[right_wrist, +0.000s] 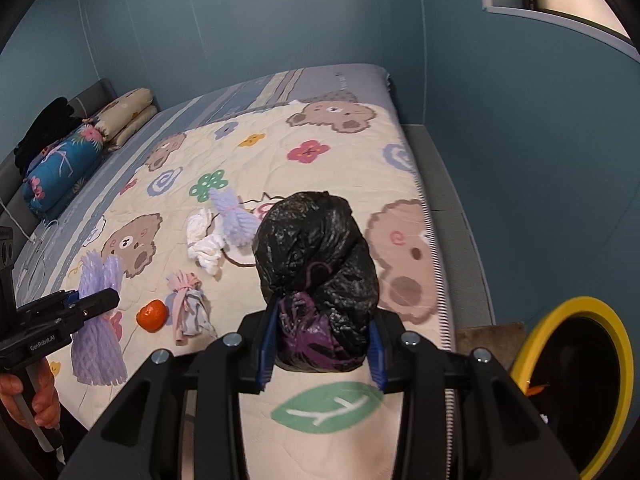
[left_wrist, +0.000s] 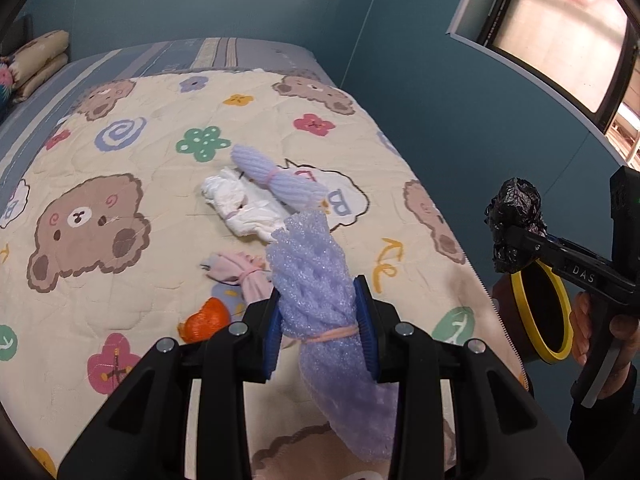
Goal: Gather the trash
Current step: 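Carry mesh net and black bag to the yellow bin and release both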
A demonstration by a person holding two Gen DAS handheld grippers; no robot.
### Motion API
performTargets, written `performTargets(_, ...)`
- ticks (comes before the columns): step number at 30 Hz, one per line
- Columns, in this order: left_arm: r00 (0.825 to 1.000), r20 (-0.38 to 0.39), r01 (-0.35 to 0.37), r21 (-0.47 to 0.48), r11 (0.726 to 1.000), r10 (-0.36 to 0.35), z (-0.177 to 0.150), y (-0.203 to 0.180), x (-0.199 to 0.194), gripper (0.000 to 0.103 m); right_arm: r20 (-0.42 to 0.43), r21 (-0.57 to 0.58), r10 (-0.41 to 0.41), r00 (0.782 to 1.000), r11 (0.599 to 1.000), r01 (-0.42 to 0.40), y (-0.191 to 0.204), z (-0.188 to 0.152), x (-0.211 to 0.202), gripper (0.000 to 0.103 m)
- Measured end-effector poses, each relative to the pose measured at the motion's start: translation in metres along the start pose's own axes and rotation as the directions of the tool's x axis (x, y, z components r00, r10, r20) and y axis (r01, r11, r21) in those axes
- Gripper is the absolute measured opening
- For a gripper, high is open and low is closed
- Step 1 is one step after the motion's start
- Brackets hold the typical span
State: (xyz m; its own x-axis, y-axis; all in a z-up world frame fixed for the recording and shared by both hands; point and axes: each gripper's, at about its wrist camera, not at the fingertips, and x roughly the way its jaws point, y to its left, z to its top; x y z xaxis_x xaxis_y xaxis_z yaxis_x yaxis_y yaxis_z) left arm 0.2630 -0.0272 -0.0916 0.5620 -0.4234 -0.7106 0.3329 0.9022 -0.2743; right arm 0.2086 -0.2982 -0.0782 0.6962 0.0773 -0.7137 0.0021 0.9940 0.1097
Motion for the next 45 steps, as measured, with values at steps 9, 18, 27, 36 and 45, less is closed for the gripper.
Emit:
performTargets(9, 0.999, 0.001, 0.047, 0.071, 0.996, -0.047, 0.005, -0.05, 0.001, 0.032, 0.032, 0.061, -0.048, 0.998, 0.997, 0.046, -0.043, -0.011, -0.03, 0.035)
performTargets(18, 0.993, -0.027, 0.114, 0.149, 0.982, -0.112, 0.012, -0.109, 0.017, 0.032, 0.064, 0.108, -0.095, 0.993, 0.99, 0.087, -0.079, -0.017, -0.058, 0.035)
performTargets(27, 0.978, -0.072, 0.209, 0.224, 0.952, -0.198, 0.018, -0.177, 0.043, 0.032, 0.09, 0.175, -0.161, 0.983, 0.974, 0.143, -0.127, -0.026, -0.085, 0.035)
performTargets(36, 0.953, -0.12, 0.301, 0.276, 0.913, -0.278, 0.016, -0.248, 0.07, 0.032, 0.097, 0.254, -0.237, 0.967, 0.945, 0.206, -0.18, -0.037, -0.111, 0.035)
performTargets(45, 0.922, -0.171, 0.384, 0.305, 0.872, -0.346, 0.008, -0.312, 0.099, 0.032, 0.085, 0.336, -0.285, 0.955, 0.91, 0.242, -0.23, -0.048, -0.125, 0.035)
